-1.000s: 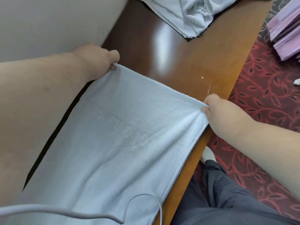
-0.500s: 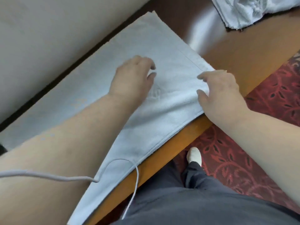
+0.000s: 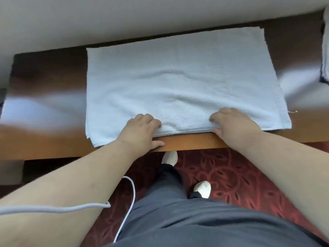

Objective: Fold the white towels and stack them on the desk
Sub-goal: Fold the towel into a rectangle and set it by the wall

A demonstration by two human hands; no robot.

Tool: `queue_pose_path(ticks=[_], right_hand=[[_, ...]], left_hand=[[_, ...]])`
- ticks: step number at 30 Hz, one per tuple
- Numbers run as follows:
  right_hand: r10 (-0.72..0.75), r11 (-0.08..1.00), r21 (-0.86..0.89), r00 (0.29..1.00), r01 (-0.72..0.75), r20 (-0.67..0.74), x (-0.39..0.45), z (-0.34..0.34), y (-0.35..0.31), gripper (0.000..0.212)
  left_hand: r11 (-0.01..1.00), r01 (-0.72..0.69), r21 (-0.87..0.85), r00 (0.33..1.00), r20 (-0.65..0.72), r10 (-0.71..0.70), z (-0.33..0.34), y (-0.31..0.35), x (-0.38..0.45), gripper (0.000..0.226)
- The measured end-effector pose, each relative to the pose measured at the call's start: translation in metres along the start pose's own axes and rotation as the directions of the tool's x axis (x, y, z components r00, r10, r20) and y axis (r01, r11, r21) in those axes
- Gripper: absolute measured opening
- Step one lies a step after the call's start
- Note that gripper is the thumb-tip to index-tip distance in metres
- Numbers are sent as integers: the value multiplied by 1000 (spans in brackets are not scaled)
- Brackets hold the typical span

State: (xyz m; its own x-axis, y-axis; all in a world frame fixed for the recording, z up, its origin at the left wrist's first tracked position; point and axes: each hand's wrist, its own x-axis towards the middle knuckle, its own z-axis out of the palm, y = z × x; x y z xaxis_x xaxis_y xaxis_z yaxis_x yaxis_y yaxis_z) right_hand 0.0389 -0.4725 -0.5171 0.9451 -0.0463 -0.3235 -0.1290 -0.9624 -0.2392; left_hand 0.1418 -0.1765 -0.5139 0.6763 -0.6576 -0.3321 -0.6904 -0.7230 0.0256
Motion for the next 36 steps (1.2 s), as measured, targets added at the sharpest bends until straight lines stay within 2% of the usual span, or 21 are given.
queue_pose_path(ticks=[4, 6, 10, 13, 15, 16, 17, 18, 19, 20, 21, 22, 23, 25, 28, 30, 32, 34, 36], right_hand=[[-53, 996, -76, 997, 57, 52, 6, -3, -10, 41], [-38, 993, -103, 993, 50, 116, 10, -4, -16, 39], [56, 989, -144, 959, -16, 279, 24, -16, -32, 25], [79, 959, -278, 891, 54, 446, 37, -36, -51, 17], [133, 934, -345, 802, 96, 583, 52, -55, -68, 25], [153, 943, -325, 769, 75, 620, 60, -62, -77, 28], [137, 967, -254, 771, 34, 622, 69, -66, -86, 29], [77, 989, -146, 823, 8, 563, 78, -67, -96, 28], [-5, 998, -49, 906, 28, 424, 87, -64, -104, 28], [-77, 997, 20, 967, 74, 243, 92, -56, -111, 32], [-118, 992, 50, 986, 113, 116, 95, -46, -115, 39], [-127, 991, 41, 988, 124, 89, 95, -35, -117, 48], [-105, 994, -2, 984, 106, 142, 93, -24, -116, 58], [-9, 996, -89, 967, 33, 254, 86, -6, -102, 75], [136, 986, -133, 955, -104, 264, 74, 0, -63, 85], [217, 974, -123, 941, -190, 259, 71, -6, -45, 83], [273, 961, -19, 941, -275, 202, 74, -11, -38, 73], [343, 934, 74, 934, -351, 98, 79, -12, -38, 60], [416, 907, 38, 905, -420, 85, 77, -7, -39, 59]], left_hand=[[987, 158, 7, 987, -33, -158, 5, -14, -19, 39], [981, 192, -19, 981, -28, -193, 6, -21, -22, 28], [979, 200, -30, 979, -21, -200, 4, -30, -24, 22], [985, 167, -50, 985, 48, -165, 3, -39, -30, 17], [984, 160, -77, 981, 121, -150, 2, -50, -34, 17], [973, 191, -133, 977, 118, -176, 2, -55, -35, 22], [948, 230, -220, 973, 83, -216, 1, -60, -34, 26], [921, 252, -297, 966, 16, -259, 2, -64, -32, 27], [905, 257, -340, 957, -39, -287, 4, -68, -29, 31], [902, 263, -343, 956, -33, -291, 8, -70, -27, 40], [911, 269, -313, 961, 28, -274, 12, -73, -26, 51], [928, 275, -252, 961, 103, -257, 18, -77, -27, 59], [943, 274, -191, 957, 151, -248, 24, -82, -28, 63], [957, 258, -129, 958, 161, -237, 31, -95, -31, 65], [968, 228, -104, 960, 192, -206, 25, -106, -35, 69], [973, 227, -47, 948, 239, -210, 11, -106, -31, 70], [977, 210, 39, 954, 210, -213, -11, -106, -15, 61], [990, 118, 79, 980, 154, -129, -36, -105, 15, 48], [998, -25, 63, 994, 105, 18, -55, -96, 49, 30]])
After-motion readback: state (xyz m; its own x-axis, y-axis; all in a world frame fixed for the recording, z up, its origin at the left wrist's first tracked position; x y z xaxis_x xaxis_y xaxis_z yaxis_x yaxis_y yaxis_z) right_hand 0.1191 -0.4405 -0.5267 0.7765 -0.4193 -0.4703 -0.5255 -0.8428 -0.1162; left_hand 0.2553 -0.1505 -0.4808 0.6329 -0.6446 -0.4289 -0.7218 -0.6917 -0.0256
